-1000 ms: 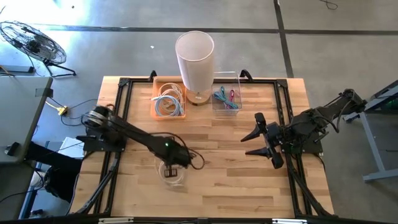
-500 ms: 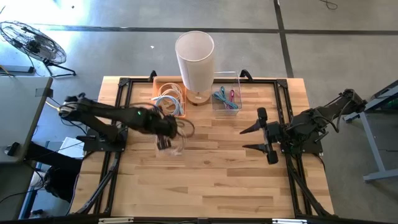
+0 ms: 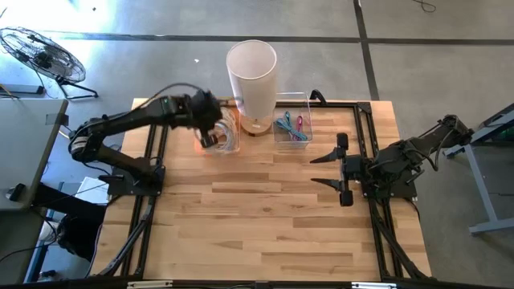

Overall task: Pick & Place USB Port
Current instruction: Put the white usb cable into the orange bin

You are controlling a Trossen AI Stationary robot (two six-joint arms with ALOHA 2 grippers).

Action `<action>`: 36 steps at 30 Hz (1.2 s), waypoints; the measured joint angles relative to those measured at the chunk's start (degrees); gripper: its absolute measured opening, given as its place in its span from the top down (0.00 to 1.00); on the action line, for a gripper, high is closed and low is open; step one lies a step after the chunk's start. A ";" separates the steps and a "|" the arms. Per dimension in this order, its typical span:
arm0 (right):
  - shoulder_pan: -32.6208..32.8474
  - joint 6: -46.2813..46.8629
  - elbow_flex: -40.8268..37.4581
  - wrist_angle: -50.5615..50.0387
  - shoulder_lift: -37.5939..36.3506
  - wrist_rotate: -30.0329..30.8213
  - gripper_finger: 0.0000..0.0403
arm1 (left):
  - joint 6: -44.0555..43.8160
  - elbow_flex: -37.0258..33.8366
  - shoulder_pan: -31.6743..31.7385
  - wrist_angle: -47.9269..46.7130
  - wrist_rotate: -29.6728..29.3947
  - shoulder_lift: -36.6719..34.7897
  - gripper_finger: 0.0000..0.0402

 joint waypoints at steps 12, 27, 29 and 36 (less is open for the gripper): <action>-0.02 0.08 0.00 -0.37 -1.74 4.07 0.48 | 18.52 0.07 18.30 1.28 12.19 2.14 0.98; -0.02 -0.10 0.00 -0.46 -2.77 6.57 0.48 | 25.07 0.07 19.33 2.11 14.02 12.62 0.98; -0.02 -0.14 0.00 -0.55 -2.77 6.57 0.48 | 25.06 0.07 19.33 2.12 14.06 13.38 0.98; -0.02 1.35 0.00 -1.75 -2.78 6.57 0.48 | 23.64 0.04 19.30 -0.10 11.72 13.62 0.98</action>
